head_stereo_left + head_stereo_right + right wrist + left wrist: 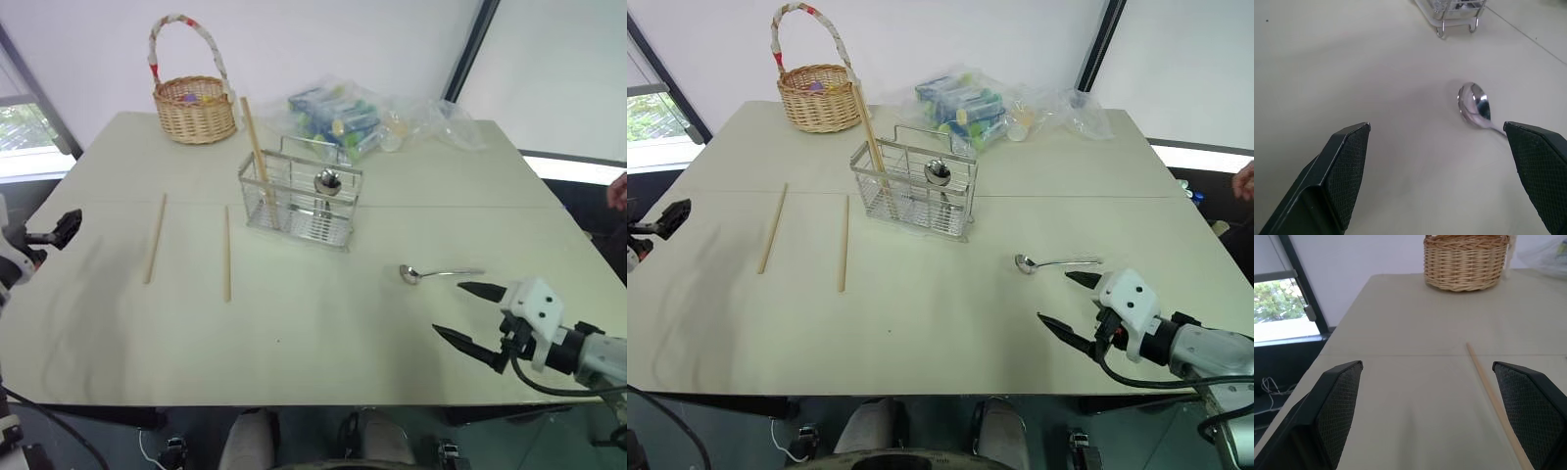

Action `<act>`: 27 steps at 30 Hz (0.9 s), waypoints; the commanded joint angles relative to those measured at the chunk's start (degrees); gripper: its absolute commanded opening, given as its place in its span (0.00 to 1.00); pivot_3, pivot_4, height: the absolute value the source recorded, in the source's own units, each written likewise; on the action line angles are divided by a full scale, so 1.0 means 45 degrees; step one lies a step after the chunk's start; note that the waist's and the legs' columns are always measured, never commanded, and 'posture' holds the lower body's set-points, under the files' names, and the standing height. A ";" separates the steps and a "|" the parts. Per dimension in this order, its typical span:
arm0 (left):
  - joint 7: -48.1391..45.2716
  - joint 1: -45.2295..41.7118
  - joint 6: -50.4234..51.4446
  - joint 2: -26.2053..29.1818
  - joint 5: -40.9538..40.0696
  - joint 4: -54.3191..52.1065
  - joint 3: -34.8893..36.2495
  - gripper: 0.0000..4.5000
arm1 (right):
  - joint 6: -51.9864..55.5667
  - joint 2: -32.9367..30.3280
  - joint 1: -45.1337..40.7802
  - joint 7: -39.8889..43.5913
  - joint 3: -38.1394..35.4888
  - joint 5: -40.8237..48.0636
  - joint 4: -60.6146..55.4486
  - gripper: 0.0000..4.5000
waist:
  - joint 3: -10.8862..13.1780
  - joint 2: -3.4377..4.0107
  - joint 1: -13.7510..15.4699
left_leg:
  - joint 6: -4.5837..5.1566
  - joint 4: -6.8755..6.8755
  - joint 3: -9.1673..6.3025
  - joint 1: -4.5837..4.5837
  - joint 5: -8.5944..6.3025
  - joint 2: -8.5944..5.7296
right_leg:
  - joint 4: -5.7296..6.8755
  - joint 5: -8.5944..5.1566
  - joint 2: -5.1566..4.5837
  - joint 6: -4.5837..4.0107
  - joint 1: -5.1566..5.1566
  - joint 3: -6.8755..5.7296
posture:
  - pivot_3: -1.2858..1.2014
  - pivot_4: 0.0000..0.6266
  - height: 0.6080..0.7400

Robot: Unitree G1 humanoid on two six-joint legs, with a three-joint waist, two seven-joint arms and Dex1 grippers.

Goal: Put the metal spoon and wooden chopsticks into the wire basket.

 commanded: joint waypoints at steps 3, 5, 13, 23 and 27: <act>0.0188 -0.0544 -0.0140 0.0311 0.0119 0.0193 0.0037 1.00 | -0.0543 0.0082 0.0102 0.0024 -0.0474 0.0079 0.0012 1.00 | 0.0000 -0.0001 0.0000 | 0.0000 0.0000 0.0000 0.0002 0.0000 0.0000 | 0.0000 -0.0001 0.0002 0.0002 0.0001 0.0000 | 0.52 0.24 0.14; 0.0130 -0.0574 -0.0143 0.0341 0.0134 0.0184 -0.0036 1.00 | -0.0690 0.0063 0.0116 0.0049 -0.0500 0.0032 0.0163 1.00 | 0.0000 -0.0001 -0.0002 | -0.0001 0.0000 -0.0001 0.0004 -0.0001 0.0000 | 0.0000 -0.0003 0.0002 0.0005 0.0003 0.0000 | 0.52 0.24 0.14; -0.0025 -0.0722 -0.0268 0.0331 0.0047 0.0025 -0.0327 1.00 | -0.1546 -0.0307 -0.0357 0.0502 -0.0390 -0.0201 0.1395 1.00 | 0.0001 -0.0002 -0.0003 | 0.0001 0.0003 0.0003 0.0004 0.0001 -0.0001 | 0.0001 -0.0001 0.0006 0.0001 0.0003 0.0000 | 0.52 0.24 0.14; -0.1404 -0.1219 0.1557 0.0198 -0.2062 -0.3419 -0.1420 1.00 | -0.3546 -0.1488 -0.2940 0.2169 0.0491 -0.0723 0.4430 1.00 | 0.0019 0.0009 -0.0016 | 0.0010 0.0016 0.0009 0.0004 0.0016 -0.0005 | 0.0003 0.0003 0.0005 -0.0002 0.0020 0.0001 | 0.52 0.24 0.14; -0.3183 -0.0791 0.2826 0.0829 -0.3882 -0.5802 -0.1989 1.00 | -0.4255 -0.2259 -0.5548 0.3319 0.1820 -0.1277 0.6582 1.00 | 0.0061 0.0044 -0.0083 | -0.0003 0.0024 0.0028 0.0007 0.0032 -0.0003 | 0.0002 0.0005 -0.0003 -0.0006 0.0023 0.0003 | 0.52 0.24 0.14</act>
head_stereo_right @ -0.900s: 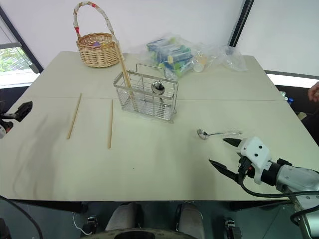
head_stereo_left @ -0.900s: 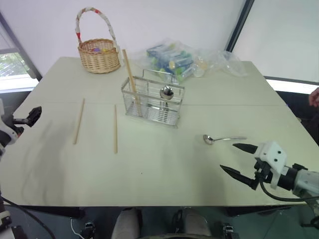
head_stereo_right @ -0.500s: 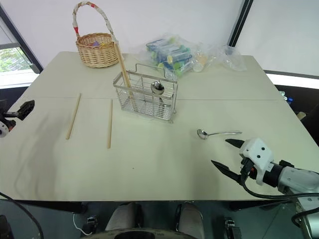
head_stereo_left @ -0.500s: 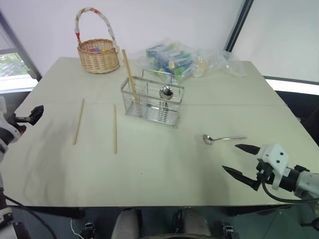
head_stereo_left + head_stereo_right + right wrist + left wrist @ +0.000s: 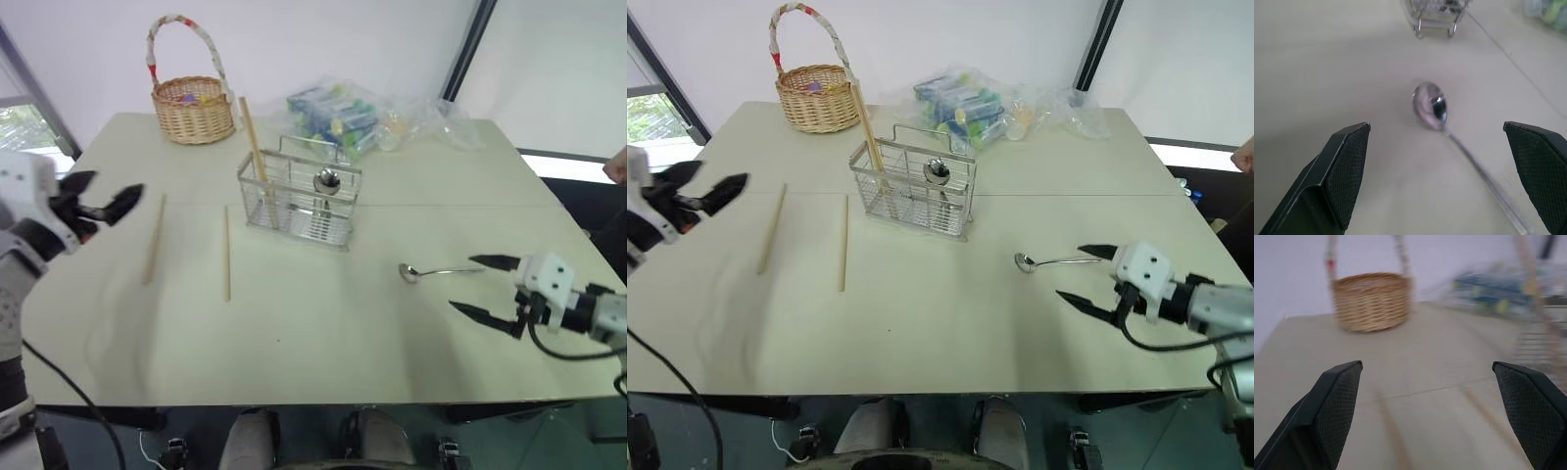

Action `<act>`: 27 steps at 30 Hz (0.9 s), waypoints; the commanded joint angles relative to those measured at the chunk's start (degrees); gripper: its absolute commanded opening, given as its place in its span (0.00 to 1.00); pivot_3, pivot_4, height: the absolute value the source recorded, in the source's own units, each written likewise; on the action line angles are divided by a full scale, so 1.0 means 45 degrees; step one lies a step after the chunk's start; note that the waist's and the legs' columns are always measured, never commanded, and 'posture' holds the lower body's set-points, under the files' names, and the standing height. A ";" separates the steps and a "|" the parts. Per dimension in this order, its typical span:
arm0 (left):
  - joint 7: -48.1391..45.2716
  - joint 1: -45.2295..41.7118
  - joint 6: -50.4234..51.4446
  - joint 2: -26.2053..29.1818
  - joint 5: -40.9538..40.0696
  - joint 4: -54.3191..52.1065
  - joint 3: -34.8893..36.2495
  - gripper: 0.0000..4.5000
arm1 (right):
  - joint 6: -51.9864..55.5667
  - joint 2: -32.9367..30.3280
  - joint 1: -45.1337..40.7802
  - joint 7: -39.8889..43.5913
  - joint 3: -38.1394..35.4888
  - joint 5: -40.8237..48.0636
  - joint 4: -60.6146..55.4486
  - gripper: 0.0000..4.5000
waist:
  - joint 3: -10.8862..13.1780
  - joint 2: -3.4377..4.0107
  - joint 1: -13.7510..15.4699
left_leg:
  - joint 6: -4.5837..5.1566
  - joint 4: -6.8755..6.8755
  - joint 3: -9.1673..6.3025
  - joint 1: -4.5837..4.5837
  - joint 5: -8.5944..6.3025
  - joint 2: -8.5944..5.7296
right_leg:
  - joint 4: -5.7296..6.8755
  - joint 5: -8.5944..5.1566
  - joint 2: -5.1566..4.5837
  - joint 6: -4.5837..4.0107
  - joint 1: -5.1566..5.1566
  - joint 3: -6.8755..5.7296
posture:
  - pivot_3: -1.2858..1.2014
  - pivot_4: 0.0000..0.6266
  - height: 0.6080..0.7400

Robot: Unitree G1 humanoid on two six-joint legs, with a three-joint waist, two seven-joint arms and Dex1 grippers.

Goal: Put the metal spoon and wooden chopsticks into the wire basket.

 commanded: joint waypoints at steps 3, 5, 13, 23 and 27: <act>-0.2851 0.1157 0.0814 0.1631 -0.1671 -0.3432 -0.1008 1.00 | -0.1116 -0.0733 -0.3510 0.1617 0.2028 -0.1209 0.3031 1.00 | 0.0031 0.0037 -0.0094 | -0.0015 -0.0011 0.0014 0.0015 0.0019 0.0003 | 0.0012 0.0005 0.0005 -0.0010 0.0001 0.0002 | 0.52 0.24 0.14; -0.3480 0.1420 0.0850 0.2062 -0.1919 -0.4006 -0.1352 1.00 | -0.1256 -0.0722 -0.4694 0.2071 0.2830 -0.1691 0.4106 1.00 | 0.0074 0.0062 -0.0075 | -0.0032 -0.0015 0.0016 0.0026 0.0029 0.0003 | 0.0012 0.0005 0.0015 -0.0010 0.0002 0.0002 | 0.52 0.24 0.14; -0.4532 0.0563 0.0790 0.2863 -0.2534 -0.4791 -0.2304 1.00 | -0.1544 -0.0024 -0.8762 0.3985 0.5681 -0.3657 0.8294 1.00 | 0.0146 0.0091 0.0000 | -0.0051 -0.0015 0.0013 0.0006 0.0045 0.0003 | 0.0006 0.0007 0.0033 -0.0014 -0.0008 -0.0011 | 0.52 0.24 0.14; -0.3630 -0.0450 0.1118 0.2702 -0.2824 -0.4877 -0.2492 1.00 | -0.3383 0.0921 -1.1368 0.4005 0.7473 -0.6057 1.2572 1.00 | 0.0146 0.0061 -0.0016 | -0.0132 -0.0002 0.0022 -0.0015 0.0092 -0.0007 | 0.0012 0.0029 0.0031 0.0014 -0.0001 -0.0005 | 0.52 0.24 0.14; -0.3410 -0.0448 0.1254 0.2816 -0.3002 -0.5008 -0.2311 1.00 | -0.3395 0.1372 -1.1998 0.3482 0.7745 -0.6729 1.3521 1.00 | 0.0144 0.0055 -0.0089 | -0.0159 -0.0007 0.0023 -0.0018 0.0108 -0.0006 | 0.0026 0.0031 0.0032 0.0017 0.0018 -0.0005 | 0.52 0.24 0.14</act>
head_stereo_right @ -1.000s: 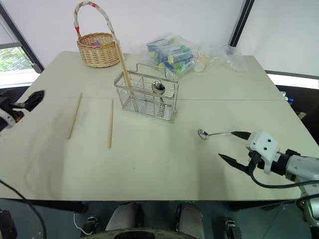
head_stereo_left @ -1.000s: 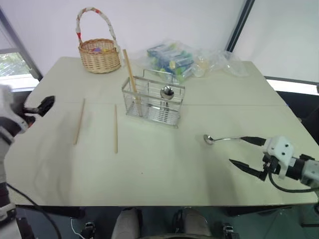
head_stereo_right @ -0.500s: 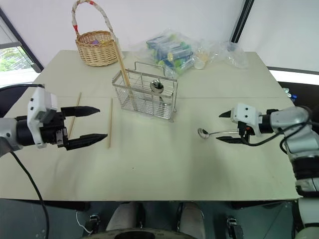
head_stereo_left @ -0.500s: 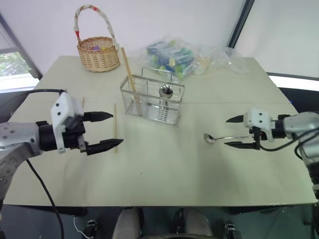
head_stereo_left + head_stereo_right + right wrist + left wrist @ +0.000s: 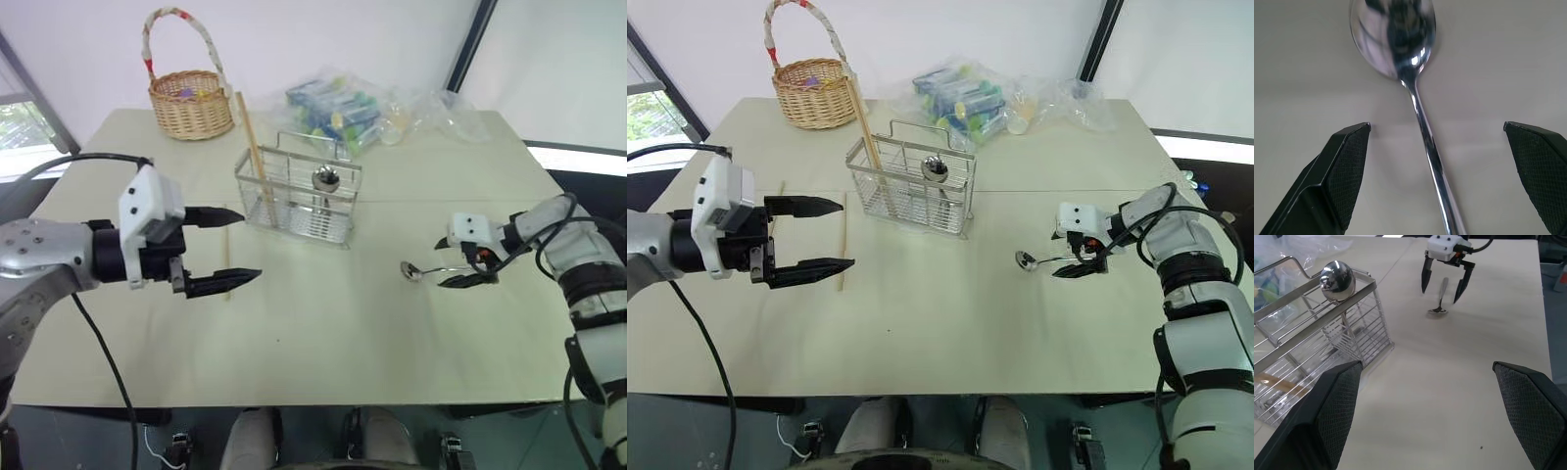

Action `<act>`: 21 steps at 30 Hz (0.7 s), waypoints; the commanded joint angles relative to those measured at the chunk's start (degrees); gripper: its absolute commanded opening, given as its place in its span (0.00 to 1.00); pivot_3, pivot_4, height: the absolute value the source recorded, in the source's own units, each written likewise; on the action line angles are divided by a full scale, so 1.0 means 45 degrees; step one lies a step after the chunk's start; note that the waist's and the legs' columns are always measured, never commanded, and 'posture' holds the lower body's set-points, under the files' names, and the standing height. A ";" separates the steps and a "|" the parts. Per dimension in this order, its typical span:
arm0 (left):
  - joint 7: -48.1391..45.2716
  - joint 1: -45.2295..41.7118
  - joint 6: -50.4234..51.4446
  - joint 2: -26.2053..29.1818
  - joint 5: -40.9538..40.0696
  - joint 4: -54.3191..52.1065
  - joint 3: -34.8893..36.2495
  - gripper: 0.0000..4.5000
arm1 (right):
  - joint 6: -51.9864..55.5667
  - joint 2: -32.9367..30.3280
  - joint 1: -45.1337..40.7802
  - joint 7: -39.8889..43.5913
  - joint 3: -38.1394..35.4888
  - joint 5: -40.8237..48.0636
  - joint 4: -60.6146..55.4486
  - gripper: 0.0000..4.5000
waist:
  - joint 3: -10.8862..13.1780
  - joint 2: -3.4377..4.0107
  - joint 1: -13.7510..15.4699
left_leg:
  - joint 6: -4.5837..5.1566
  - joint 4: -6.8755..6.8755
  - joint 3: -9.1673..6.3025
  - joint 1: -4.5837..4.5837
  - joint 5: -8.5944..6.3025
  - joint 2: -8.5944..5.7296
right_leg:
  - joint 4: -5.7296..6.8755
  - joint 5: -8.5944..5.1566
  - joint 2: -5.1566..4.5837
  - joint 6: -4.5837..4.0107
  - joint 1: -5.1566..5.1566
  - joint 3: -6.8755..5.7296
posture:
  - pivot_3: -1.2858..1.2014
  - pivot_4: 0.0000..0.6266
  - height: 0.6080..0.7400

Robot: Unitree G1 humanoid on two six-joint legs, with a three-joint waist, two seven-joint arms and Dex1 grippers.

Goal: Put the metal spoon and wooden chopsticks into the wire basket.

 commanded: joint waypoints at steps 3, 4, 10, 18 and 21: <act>0.0403 -0.0153 0.0135 0.0211 -0.0262 -0.0508 0.0594 1.00 | -0.0164 0.0317 -0.0839 -0.0380 0.0097 -0.0600 0.0770 0.88 | -0.0008 -0.0013 -0.0168 | -0.0025 0.0002 -0.0005 0.0003 0.0014 0.0002 | 0.0003 0.0001 0.0003 -0.0001 0.0006 0.0000 | 0.52 0.24 0.14; 0.0487 -0.0166 0.0174 0.0199 -0.0276 -0.0537 0.0634 1.00 | -0.0149 0.0356 -0.0851 -0.0261 0.0083 -0.0585 0.0775 0.81 | -0.0010 -0.0016 -0.0184 | -0.0029 0.0003 -0.0006 0.0004 0.0017 0.0002 | 0.0003 0.0001 0.0002 -0.0001 0.0006 0.0000 | 0.52 0.24 0.14; 0.0694 -0.0382 0.0286 0.0269 -0.0479 -0.0471 0.0844 1.00 | 0.0024 0.0455 -0.0809 0.0201 -0.0027 -0.0489 0.0547 0.10 | -0.0008 -0.0015 -0.0218 | -0.0037 0.0014 -0.0011 0.0012 0.0022 0.0004 | 0.0006 0.0001 -0.0001 -0.0003 0.0002 0.0001 | 0.52 0.24 0.14; 0.0777 -0.0884 0.0106 0.0179 -0.0291 0.0028 0.0567 1.00 | -0.0374 0.0315 -0.0211 0.0425 -0.0364 -0.0091 -0.0188 0.01 | -0.0018 -0.0032 -0.0214 | -0.0041 0.0005 -0.0011 0.0005 0.0024 0.0003 | 0.0028 0.0003 0.0006 -0.0002 0.0006 0.0001 | 0.52 0.24 0.14; 0.0784 -0.1052 -0.0028 0.0107 -0.0132 0.0307 0.0456 1.00 | -0.0257 0.0083 0.0715 0.1310 -0.1050 0.1103 -0.2031 0.01 | -0.0018 -0.0033 -0.0194 | -0.0043 0.0002 -0.0010 0.0001 0.0025 0.0004 | 0.0028 0.0004 0.0007 0.0000 0.0007 0.0001 | 0.52 0.24 0.14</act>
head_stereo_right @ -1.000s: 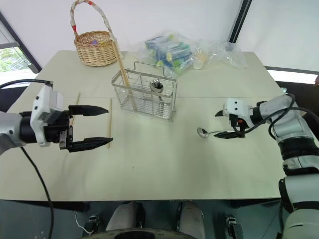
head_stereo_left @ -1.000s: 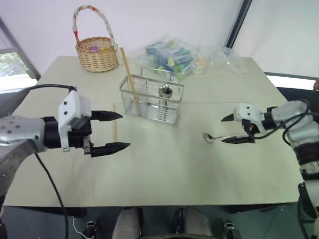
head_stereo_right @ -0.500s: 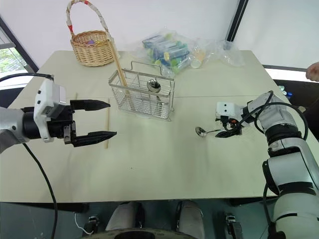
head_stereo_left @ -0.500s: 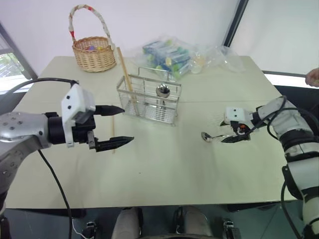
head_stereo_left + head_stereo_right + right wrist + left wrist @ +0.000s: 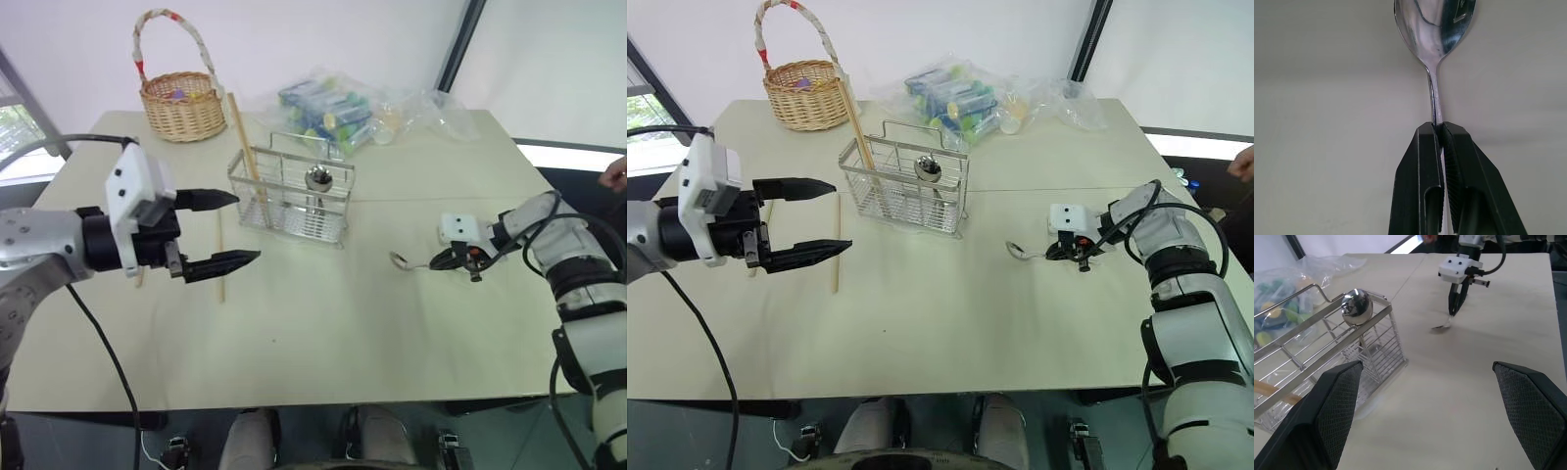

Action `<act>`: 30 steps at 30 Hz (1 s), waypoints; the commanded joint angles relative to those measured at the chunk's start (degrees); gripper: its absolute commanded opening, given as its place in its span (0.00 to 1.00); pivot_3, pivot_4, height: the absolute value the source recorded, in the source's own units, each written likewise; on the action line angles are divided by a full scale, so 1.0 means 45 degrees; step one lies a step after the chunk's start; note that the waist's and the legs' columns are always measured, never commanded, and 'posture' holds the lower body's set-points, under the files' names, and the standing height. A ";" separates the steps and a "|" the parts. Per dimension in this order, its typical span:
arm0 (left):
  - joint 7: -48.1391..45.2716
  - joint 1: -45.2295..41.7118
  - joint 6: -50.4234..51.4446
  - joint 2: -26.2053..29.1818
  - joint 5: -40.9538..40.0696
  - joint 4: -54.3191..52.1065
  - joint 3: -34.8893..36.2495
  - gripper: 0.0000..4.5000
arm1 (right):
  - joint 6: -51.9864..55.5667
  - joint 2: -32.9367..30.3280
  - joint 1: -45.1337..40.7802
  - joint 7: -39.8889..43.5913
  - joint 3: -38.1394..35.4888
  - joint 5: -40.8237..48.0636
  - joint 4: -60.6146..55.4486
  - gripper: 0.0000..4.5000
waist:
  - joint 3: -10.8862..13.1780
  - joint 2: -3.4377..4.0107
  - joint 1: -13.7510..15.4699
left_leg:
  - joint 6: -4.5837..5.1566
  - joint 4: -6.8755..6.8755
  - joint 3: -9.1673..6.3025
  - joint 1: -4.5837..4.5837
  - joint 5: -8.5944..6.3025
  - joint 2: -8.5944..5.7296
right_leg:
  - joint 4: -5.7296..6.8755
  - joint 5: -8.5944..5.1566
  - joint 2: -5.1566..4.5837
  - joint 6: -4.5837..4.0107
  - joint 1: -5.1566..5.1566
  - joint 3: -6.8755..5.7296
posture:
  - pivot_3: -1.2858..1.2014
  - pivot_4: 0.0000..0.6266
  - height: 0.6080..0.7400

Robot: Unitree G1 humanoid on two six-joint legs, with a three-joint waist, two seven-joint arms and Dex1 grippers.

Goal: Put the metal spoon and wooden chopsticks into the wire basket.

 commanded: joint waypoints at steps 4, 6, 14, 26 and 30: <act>-0.0022 -0.0602 -0.0432 0.0069 0.0414 0.0521 0.0104 1.00 | 0.2417 -0.0684 0.2415 0.1491 -0.2004 0.3661 -0.6572 0.01 | 0.0004 0.0008 0.0024 | -0.0003 -0.0004 -0.0004 0.0000 0.0001 0.0004 | -0.0003 0.0002 -0.0003 0.0003 0.0011 0.0000 | 0.52 0.24 0.14; 0.0033 -0.0840 -0.0477 0.0002 0.0531 0.0789 0.0081 1.00 | 0.4288 -0.0863 0.3311 0.1372 -0.2745 0.5122 -0.9248 0.01 | 0.0008 0.0012 0.0040 | -0.0004 -0.0003 -0.0013 0.0002 0.0002 0.0007 | -0.0006 0.0003 -0.0004 0.0003 0.0012 0.0000 | 0.52 0.24 0.14; -0.0082 -0.1349 -0.0999 -0.0106 0.1274 0.1579 -0.0223 1.00 | 1.1846 0.1356 0.1828 -0.3720 -0.5178 1.0344 -1.4247 0.01 | 0.0019 -0.0008 -0.0012 | 0.0065 -0.0010 -0.0024 0.0040 -0.0036 0.0015 | -0.0029 0.0033 -0.0001 -0.0050 0.0017 0.0000 | 0.52 0.24 0.14; 0.0008 -0.2087 -0.1139 -0.0514 0.1532 0.2091 -0.0440 1.00 | 1.0897 0.6140 -0.1365 -1.0593 -0.4860 0.8748 -1.1242 0.01 | 0.0008 -0.0029 0.0249 | 0.0022 -0.0008 0.0040 -0.0038 -0.0003 -0.0008 | 0.0029 0.0091 0.0006 -0.0029 -0.0128 0.0005 | 0.52 0.24 0.14; 0.0227 -0.2104 -0.1143 -0.0651 0.1596 0.2099 -0.0370 1.00 | 0.9488 0.6609 -0.1933 -1.1088 -0.4905 0.8049 -0.9318 0.01 | 0.0001 -0.0043 0.0222 | 0.0026 -0.0024 0.0076 -0.0058 -0.0007 -0.0019 | 0.0123 0.0091 0.0012 -0.0029 -0.0203 0.0005 | 0.52 0.24 0.14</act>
